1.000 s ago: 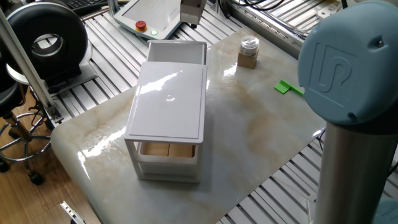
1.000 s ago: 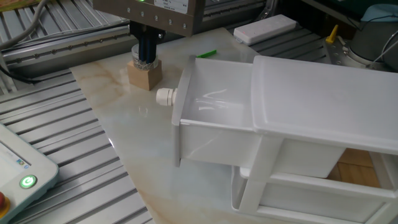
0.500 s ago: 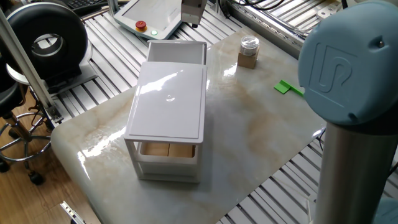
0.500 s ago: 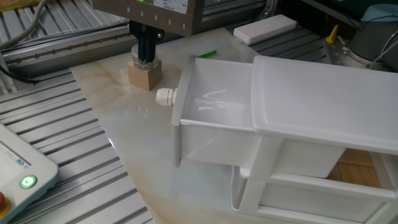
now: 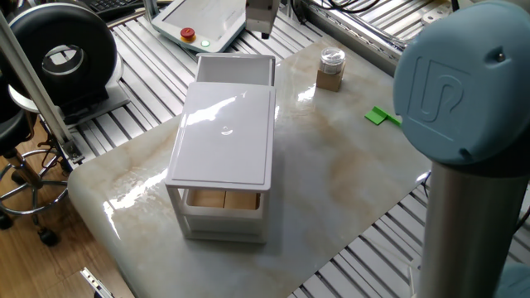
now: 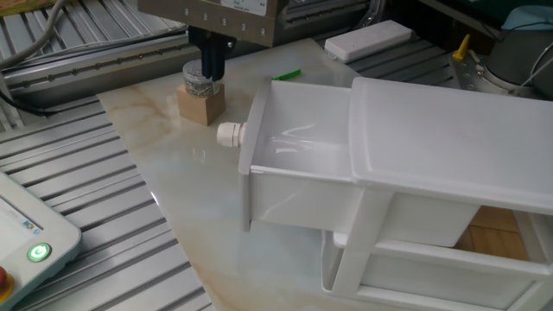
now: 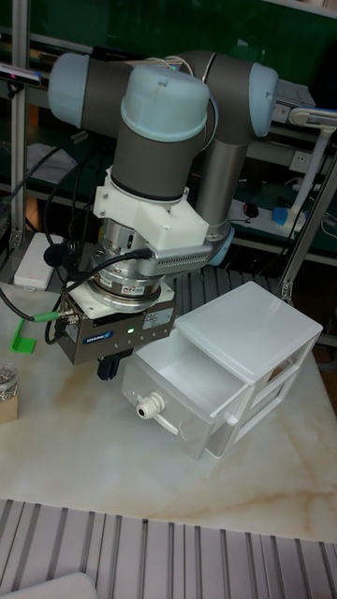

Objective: Use the gripper to push and close the drawer

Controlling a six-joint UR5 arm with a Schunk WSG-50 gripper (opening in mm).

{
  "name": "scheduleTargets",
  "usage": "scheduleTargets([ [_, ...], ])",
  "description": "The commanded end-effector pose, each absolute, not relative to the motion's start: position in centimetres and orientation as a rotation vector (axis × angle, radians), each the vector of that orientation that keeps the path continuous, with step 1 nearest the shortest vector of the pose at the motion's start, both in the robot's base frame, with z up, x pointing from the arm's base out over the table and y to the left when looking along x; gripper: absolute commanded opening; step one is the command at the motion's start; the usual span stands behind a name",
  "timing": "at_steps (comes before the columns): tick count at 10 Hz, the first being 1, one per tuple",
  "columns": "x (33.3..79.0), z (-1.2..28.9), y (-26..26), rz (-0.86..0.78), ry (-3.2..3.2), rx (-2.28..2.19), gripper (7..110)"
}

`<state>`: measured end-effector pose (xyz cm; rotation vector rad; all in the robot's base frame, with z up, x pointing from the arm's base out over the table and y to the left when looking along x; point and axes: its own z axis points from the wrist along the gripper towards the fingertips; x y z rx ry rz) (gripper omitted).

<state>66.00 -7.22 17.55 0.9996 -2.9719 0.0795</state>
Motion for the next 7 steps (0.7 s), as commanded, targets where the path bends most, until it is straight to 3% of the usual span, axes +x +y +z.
scheduleTargets([
  [1, 64.9, 17.67, -7.11, 0.047, -2.942, 0.972, 7],
  [7, 65.03, 17.53, -6.99, 0.043, -2.946, 0.963, 7],
])
